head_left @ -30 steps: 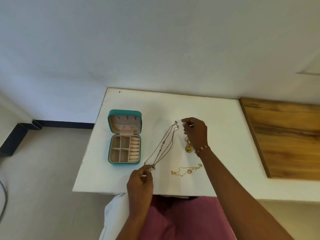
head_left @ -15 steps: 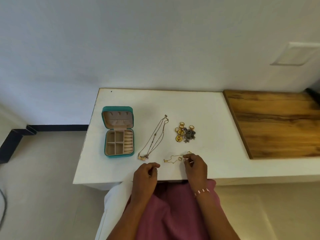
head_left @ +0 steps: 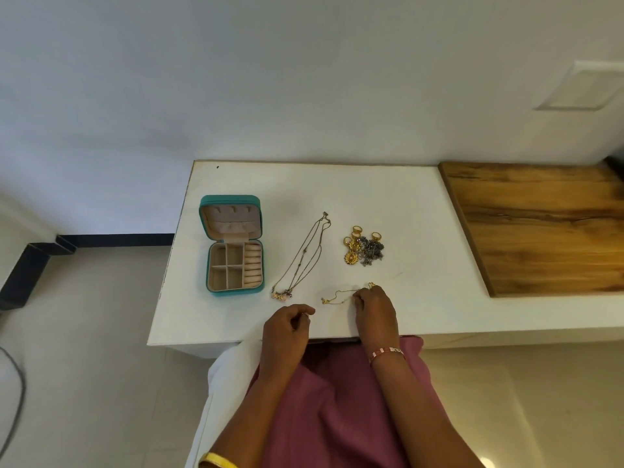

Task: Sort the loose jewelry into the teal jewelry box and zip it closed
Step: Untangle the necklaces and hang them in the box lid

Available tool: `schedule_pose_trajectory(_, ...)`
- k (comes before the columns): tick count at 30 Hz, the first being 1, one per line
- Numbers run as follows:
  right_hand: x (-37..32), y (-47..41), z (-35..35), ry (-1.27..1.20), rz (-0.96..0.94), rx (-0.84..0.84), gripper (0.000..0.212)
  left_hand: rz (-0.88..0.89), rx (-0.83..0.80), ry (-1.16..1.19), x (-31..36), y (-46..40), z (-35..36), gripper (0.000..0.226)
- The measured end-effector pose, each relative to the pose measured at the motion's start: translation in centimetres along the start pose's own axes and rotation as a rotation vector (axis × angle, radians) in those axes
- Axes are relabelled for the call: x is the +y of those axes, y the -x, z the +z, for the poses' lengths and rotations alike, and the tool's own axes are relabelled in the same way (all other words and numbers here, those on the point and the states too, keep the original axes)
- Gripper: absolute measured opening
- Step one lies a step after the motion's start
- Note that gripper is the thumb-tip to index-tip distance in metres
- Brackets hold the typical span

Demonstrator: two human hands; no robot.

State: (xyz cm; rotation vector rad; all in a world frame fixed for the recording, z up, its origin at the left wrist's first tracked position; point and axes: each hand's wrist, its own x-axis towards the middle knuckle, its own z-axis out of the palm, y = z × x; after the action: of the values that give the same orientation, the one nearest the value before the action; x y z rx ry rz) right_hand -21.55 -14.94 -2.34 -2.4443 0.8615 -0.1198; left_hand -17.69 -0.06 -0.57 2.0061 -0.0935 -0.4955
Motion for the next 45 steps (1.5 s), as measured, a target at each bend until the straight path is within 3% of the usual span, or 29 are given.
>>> schedule_pose_trajectory(9, -1.0, 1.6, -3.5, -0.523, 0.183, 0.111, 0.014, -0.066, 0.034, 0.212, 3.1, 2.3, -1.5, 0.027)
schedule_pose_trajectory(16, -4.7, 4.0, -9.1, -0.797, 0.107, 0.121, 0.013, 0.074, -0.005, 0.243, 8.6, 4.2, -1.9, 0.024)
schedule_pose_trajectory(24, -8.7, 6.9, -16.0, -0.587, -0.188, -0.099, 0.014, 0.336, -0.057, 0.051, 12.9, 7.9, -3.2, 0.024)
schedule_pose_trajectory(32, -10.9, 9.8, -19.9, -0.316, -0.346, 0.011, 0.012, 0.349, -0.111, 0.175, 15.1, 10.8, -5.7, 0.020)
schedule_pose_trajectory(37, -11.2, 11.0, -21.3, -0.355, -0.328, 0.022, 0.009, 0.332, -0.322, 0.247, 15.9, 12.7, -7.3, 0.016)
schedule_pose_trajectory(45, -12.3, 12.3, -21.6, -0.651, -0.266, 0.063, 0.008, 0.311, -0.243, 0.370, 16.5, 13.9, -7.9, 0.016)
